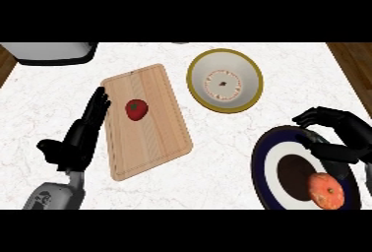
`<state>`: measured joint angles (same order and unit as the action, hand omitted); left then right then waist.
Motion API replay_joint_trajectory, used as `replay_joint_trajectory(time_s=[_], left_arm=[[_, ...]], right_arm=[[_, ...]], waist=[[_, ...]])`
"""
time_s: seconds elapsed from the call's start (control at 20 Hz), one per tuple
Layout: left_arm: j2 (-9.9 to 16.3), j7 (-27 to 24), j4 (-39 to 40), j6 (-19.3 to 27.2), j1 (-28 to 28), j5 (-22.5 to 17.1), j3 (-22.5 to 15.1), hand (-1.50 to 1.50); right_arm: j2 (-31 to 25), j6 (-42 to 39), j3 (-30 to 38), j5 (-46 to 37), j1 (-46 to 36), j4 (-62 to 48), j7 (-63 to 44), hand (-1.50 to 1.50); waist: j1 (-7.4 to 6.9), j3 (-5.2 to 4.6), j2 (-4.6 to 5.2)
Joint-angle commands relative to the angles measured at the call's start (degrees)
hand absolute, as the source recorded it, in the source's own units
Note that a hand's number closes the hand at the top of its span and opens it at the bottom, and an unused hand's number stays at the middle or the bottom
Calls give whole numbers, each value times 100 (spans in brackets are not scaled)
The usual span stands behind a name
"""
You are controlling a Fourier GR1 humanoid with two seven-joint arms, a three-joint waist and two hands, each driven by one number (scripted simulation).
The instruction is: Pick the eggplant from the plate and place it in the bowl
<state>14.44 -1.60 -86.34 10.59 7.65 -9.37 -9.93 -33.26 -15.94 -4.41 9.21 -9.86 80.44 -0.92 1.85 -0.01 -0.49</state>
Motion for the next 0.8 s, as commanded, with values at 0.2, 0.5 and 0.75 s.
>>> replay_joint_trajectory(time_s=[0.2,0.5,0.75], left_arm=[[-74,385,-127,155,-56,156,-67,0],[-236,690,-286,216,196,330,-88,0],[-328,740,-414,190,1,410,-176,0]], right_arm=[[204,61,1311,739,1528,319,2066,-150],[-426,235,1890,397,1161,558,1435,-150],[-859,187,1783,239,961,1039,2,-150]], waist=[[-58,6,25],[-158,0,37],[-179,-3,38]])
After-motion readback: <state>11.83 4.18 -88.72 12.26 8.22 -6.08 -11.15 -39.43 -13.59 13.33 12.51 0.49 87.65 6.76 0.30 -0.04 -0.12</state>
